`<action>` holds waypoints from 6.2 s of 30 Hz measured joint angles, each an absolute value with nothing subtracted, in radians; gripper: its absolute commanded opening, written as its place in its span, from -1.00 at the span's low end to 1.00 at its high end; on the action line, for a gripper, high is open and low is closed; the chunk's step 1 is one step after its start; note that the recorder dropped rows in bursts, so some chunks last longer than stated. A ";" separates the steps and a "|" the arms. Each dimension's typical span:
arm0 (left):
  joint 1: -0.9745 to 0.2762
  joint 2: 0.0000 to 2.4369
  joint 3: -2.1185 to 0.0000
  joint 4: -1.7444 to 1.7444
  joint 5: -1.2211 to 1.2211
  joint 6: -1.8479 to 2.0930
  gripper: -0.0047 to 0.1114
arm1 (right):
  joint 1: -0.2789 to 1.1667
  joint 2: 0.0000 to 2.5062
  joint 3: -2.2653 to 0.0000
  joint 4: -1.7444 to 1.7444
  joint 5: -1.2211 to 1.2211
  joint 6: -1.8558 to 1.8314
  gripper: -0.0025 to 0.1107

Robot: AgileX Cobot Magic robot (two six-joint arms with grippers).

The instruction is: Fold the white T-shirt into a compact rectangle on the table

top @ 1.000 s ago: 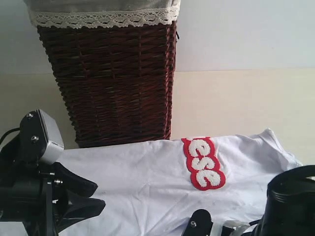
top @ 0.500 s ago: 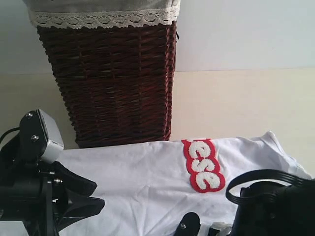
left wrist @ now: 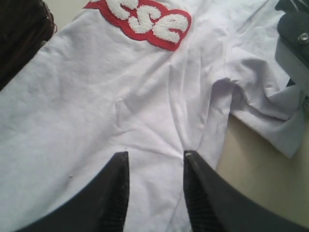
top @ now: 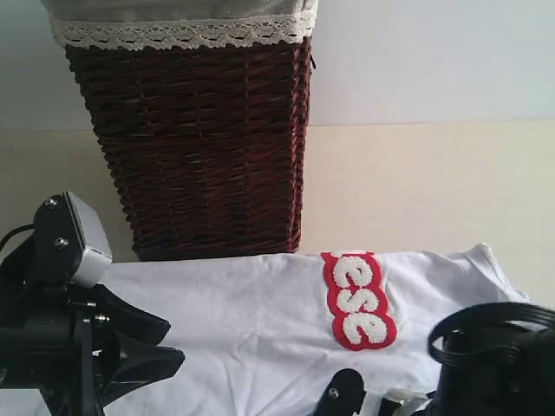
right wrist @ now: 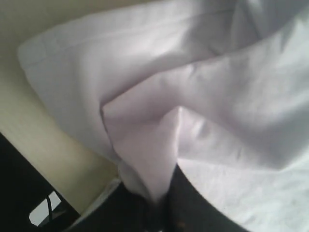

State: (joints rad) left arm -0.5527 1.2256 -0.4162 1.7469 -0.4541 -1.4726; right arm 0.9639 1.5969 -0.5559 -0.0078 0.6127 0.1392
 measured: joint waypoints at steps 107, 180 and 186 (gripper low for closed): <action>-0.553 1.226 -0.416 1.747 -0.437 -1.491 -0.27 | 0.644 1.697 -0.883 -0.683 0.739 0.707 -0.80; -0.553 1.279 -0.399 1.745 -0.223 -1.647 -0.27 | 0.070 1.264 -0.521 -0.034 0.514 0.418 -0.96; -0.553 1.279 -0.399 1.745 -0.223 -1.647 -0.27 | -0.016 1.304 -0.521 0.114 0.529 0.272 -0.96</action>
